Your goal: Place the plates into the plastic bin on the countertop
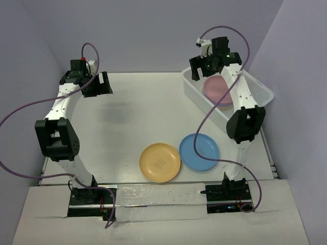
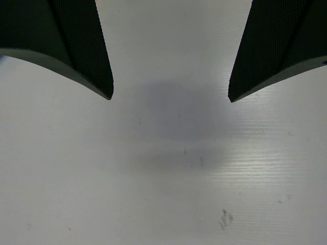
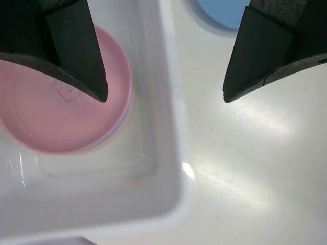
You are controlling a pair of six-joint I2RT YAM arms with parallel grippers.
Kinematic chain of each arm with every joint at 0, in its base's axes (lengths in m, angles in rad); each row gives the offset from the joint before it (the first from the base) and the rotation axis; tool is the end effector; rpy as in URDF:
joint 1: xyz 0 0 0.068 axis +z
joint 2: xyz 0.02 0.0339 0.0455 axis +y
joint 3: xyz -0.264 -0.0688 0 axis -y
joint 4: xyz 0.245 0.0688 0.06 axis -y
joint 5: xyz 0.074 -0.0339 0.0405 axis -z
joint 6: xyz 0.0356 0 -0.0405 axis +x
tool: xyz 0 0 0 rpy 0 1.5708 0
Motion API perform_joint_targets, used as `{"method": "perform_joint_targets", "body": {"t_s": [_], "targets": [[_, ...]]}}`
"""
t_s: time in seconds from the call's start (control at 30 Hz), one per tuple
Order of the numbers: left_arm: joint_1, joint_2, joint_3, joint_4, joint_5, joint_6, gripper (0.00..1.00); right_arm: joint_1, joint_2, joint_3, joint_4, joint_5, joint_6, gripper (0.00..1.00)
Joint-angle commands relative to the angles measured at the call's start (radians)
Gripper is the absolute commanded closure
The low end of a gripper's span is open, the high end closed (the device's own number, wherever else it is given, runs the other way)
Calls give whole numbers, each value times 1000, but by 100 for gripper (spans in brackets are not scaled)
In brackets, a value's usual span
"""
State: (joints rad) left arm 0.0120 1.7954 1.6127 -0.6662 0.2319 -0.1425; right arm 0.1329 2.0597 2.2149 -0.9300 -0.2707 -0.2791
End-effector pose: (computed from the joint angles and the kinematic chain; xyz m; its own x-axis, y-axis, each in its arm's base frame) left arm 0.4025 -0.0034 0.3038 -0.7628 -0.1474 -0.6296 0.0322 0.9638 -0.2646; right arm 0.4489 0.0696 0.3680 -0.5792 -0.3453 -0.7384 -0.4958 0.8683 -0.0170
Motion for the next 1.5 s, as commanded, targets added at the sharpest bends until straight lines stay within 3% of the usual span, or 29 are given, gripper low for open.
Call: {"method": "perform_joint_targets", "body": {"t_s": [0.0,0.1,0.17,0.23,0.37,0.53,0.77,1.0,1.3,1.47], "targets": [[2,-50,41,-9,200,125,1,6,-196,-33,-105,-420,-397,0],[5,-59,32,-9,291,168,1,30,-179,-12,-286,-505,-654,0],[5,-65,32,-16,324,183,1,66,-153,-2,-458,-519,-876,0],[6,-67,30,-23,330,188,1,111,-165,-51,-515,-489,-999,1],[8,-76,25,-40,329,194,1,230,-240,-380,-515,-341,-1247,7],[8,-106,-2,-52,313,199,1,280,-170,-434,-515,-303,-1247,23],[9,-174,-72,-55,285,202,1,283,-98,-575,-515,-179,-1339,31],[9,-183,-81,-59,261,209,1,286,-78,-620,-512,-100,-1410,35],[9,-182,-84,-55,246,202,1,287,25,-571,-505,-89,-1363,38],[9,-183,-85,-61,230,209,1,292,25,-627,-474,-88,-1355,44]]}}
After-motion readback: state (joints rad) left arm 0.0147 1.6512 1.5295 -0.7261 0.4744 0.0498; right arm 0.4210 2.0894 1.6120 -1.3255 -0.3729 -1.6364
